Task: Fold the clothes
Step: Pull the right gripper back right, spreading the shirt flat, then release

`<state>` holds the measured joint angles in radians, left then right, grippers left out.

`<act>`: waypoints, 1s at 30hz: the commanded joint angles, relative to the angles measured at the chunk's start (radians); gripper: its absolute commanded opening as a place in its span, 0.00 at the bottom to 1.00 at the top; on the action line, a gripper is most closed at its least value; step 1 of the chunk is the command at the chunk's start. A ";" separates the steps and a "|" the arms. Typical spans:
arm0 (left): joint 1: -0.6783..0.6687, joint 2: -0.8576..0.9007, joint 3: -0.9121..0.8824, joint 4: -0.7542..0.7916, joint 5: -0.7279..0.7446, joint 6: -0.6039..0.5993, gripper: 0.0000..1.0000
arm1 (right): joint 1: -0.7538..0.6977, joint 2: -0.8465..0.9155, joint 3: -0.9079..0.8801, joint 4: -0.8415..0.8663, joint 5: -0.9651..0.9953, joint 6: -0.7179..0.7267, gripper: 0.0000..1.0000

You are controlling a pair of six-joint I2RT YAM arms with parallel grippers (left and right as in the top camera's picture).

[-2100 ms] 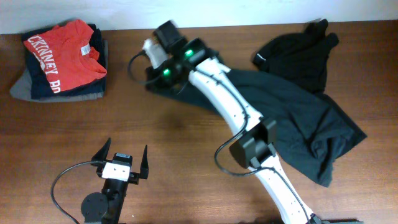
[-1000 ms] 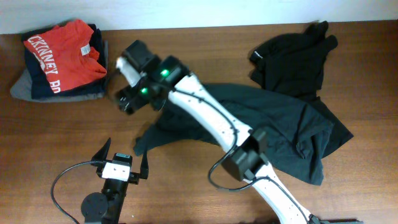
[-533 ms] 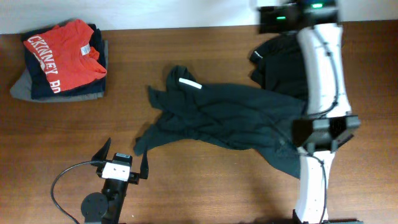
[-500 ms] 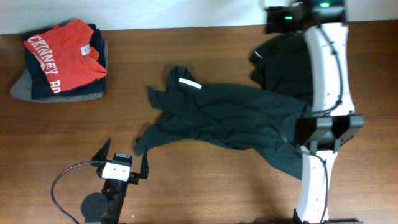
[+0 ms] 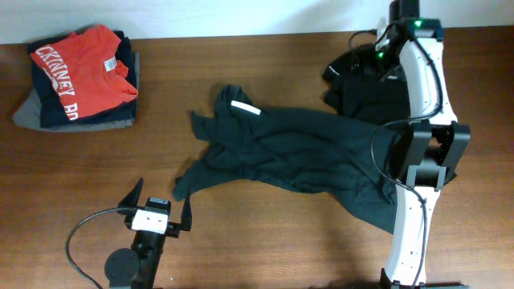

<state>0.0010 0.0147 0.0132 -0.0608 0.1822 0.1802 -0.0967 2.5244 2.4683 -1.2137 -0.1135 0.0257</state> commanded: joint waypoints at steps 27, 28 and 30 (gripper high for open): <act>0.005 -0.010 -0.004 -0.004 -0.004 0.016 0.99 | 0.003 0.008 -0.317 0.198 0.179 0.024 0.04; 0.005 -0.010 -0.004 -0.004 -0.004 0.016 0.99 | 0.000 0.006 -0.309 0.196 0.181 0.035 0.04; 0.005 -0.010 -0.004 -0.004 -0.004 0.016 0.99 | -0.009 -0.004 -0.284 0.185 0.179 0.059 0.04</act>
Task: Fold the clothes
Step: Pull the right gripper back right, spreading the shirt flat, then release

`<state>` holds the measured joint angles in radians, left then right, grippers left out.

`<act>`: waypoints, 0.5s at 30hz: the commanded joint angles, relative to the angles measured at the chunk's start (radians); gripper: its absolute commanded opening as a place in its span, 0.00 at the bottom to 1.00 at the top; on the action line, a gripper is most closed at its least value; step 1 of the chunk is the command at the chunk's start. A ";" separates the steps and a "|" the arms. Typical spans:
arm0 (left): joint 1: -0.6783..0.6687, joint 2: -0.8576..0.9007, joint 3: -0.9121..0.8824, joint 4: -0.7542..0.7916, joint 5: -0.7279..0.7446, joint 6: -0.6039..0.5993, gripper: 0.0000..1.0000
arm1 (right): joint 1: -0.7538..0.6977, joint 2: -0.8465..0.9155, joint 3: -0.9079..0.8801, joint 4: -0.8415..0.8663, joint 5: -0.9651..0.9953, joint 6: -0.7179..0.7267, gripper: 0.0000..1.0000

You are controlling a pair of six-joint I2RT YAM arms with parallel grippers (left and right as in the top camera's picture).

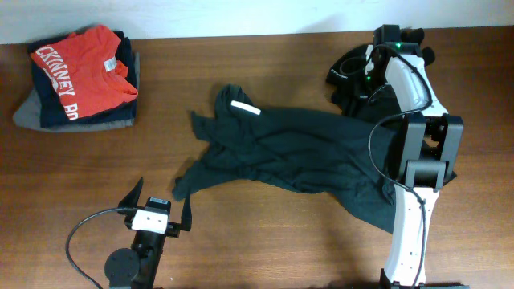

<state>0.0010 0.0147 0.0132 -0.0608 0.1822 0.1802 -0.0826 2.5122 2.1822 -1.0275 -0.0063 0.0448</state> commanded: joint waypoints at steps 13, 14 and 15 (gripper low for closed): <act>0.005 -0.009 -0.004 -0.004 -0.004 0.016 0.99 | -0.112 -0.182 0.286 -0.152 0.332 0.041 0.04; 0.005 -0.009 -0.004 -0.004 -0.004 0.016 0.99 | -0.115 -0.193 0.296 -0.156 0.373 0.041 0.04; 0.005 -0.009 -0.004 -0.004 -0.004 0.016 0.99 | -0.121 -0.207 0.301 -0.158 0.416 0.041 0.04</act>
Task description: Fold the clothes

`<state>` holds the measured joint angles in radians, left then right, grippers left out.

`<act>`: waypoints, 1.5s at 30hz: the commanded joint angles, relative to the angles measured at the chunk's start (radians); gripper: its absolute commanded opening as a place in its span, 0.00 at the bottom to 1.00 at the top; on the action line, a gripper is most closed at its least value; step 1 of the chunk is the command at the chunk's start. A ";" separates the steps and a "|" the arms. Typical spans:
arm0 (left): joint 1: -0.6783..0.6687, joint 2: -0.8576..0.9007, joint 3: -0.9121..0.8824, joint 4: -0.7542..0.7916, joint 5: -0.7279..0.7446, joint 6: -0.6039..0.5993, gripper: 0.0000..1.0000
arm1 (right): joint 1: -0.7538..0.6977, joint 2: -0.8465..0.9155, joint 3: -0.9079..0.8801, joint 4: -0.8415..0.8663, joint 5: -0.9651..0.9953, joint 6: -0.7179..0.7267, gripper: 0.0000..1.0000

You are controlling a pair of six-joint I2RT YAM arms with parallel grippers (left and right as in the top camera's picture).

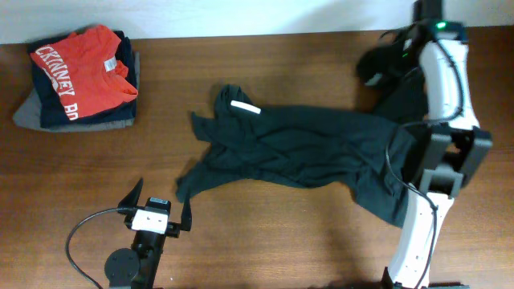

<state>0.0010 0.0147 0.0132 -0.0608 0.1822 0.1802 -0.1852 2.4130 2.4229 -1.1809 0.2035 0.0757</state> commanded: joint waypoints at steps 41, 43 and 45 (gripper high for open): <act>0.005 -0.009 -0.004 -0.004 -0.004 0.016 0.99 | -0.346 -0.362 0.065 0.085 0.466 0.250 0.04; 0.005 -0.009 -0.004 -0.004 -0.004 0.016 0.99 | -0.365 -0.354 0.057 0.085 0.417 0.247 0.04; 0.005 -0.009 -0.004 -0.004 -0.004 0.016 0.99 | -0.380 -0.344 0.047 0.086 0.409 0.247 0.04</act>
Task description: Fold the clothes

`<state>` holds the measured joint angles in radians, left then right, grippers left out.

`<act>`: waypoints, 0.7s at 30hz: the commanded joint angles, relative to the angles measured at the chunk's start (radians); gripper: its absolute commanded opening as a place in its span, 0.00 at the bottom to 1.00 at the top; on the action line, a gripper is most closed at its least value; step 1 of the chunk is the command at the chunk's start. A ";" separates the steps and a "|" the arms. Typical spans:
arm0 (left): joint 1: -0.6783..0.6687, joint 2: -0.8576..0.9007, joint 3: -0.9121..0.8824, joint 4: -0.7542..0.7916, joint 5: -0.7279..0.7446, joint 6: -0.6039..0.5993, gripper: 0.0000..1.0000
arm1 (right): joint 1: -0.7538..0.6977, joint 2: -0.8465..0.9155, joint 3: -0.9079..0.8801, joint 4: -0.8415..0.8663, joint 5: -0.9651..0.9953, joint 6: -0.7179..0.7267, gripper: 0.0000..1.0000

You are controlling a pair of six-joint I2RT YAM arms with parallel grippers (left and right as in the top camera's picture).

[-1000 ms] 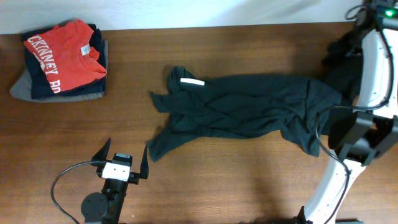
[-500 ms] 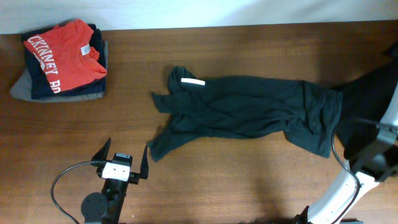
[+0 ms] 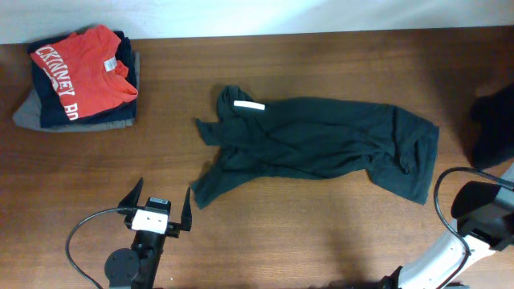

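Note:
A dark green shirt (image 3: 321, 148) lies crumpled and spread across the middle of the table, its white neck label (image 3: 249, 106) facing up at the left end. A second, black garment (image 3: 494, 128) shows at the right edge, partly cut off by the frame. My left gripper (image 3: 165, 202) rests open near the front edge, just below the shirt's lower left corner and not touching it. Only a lower link of the right arm (image 3: 482, 221) shows at the bottom right; its gripper is out of view.
A stack of folded clothes (image 3: 76, 76), with an orange printed shirt on top, sits at the back left corner. A black cable (image 3: 80, 233) loops beside the left arm's base. Bare wooden table (image 3: 321, 233) lies in front of the green shirt.
The right arm, which stood over the back right with the black garment bunched at its gripper, has left the frame to the right. The black garment is now at the right edge, and the green shirt's right end lies uncovered.
The black garment first lay on the green shirt's right end at the back right, with the right arm reaching over it. Then it was bunched at the gripper. Now it is off the shirt at the right edge. The left arm has stayed put.

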<state>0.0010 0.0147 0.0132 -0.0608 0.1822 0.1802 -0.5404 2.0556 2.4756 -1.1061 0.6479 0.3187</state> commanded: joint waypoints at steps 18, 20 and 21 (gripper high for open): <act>0.005 -0.009 -0.004 -0.004 -0.004 0.016 0.99 | -0.049 0.097 -0.052 -0.005 -0.096 0.001 0.79; 0.005 -0.009 -0.004 -0.004 -0.004 0.016 0.99 | -0.047 0.096 -0.052 -0.013 -0.120 0.001 0.79; 0.005 -0.009 -0.004 -0.004 -0.004 0.016 0.99 | -0.043 0.096 -0.052 -0.018 -0.151 0.001 0.79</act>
<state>0.0010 0.0147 0.0132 -0.0608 0.1822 0.1802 -0.5892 2.1632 2.4203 -1.1172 0.5449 0.3122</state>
